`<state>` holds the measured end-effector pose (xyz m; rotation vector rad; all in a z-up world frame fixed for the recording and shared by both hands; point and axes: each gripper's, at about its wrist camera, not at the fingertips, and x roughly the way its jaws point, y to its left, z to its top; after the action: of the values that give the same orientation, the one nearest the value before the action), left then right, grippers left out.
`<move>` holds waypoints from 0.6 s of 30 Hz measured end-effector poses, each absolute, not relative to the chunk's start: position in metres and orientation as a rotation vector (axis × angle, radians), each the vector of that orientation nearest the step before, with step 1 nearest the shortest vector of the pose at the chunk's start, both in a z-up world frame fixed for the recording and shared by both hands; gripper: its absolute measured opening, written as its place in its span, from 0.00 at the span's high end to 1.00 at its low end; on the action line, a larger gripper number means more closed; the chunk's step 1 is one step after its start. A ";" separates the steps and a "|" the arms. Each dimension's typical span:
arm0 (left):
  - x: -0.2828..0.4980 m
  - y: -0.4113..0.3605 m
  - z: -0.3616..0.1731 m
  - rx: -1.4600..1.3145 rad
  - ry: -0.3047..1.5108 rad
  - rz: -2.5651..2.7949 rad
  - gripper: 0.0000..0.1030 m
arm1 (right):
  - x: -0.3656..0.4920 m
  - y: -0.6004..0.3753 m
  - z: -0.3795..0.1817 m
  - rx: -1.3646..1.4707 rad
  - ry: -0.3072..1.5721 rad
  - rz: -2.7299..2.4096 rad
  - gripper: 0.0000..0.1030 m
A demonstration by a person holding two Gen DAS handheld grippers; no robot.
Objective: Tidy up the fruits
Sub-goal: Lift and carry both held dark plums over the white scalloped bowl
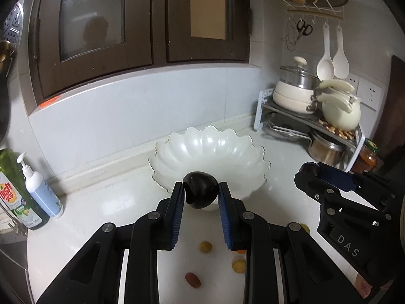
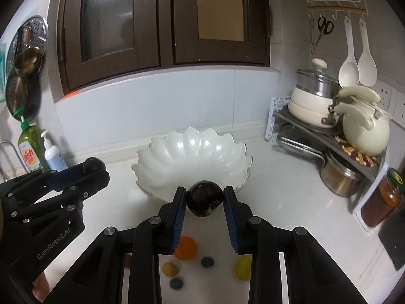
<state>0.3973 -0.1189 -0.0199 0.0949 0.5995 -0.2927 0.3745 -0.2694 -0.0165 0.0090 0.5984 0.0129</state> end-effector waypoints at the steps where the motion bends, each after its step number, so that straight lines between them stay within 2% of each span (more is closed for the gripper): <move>1: 0.400 -0.119 -0.018 0.093 0.596 -0.291 0.73 | 0.378 -0.269 -0.014 0.008 0.594 0.011 0.70; 18: 0.463 -0.132 0.000 0.125 0.588 -0.263 0.73 | 0.444 -0.276 0.003 0.024 0.608 0.025 0.70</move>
<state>0.4631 -0.1316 -0.0001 0.1250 0.5879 -0.2630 0.4435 -0.2761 0.0025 0.0237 0.6085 0.0251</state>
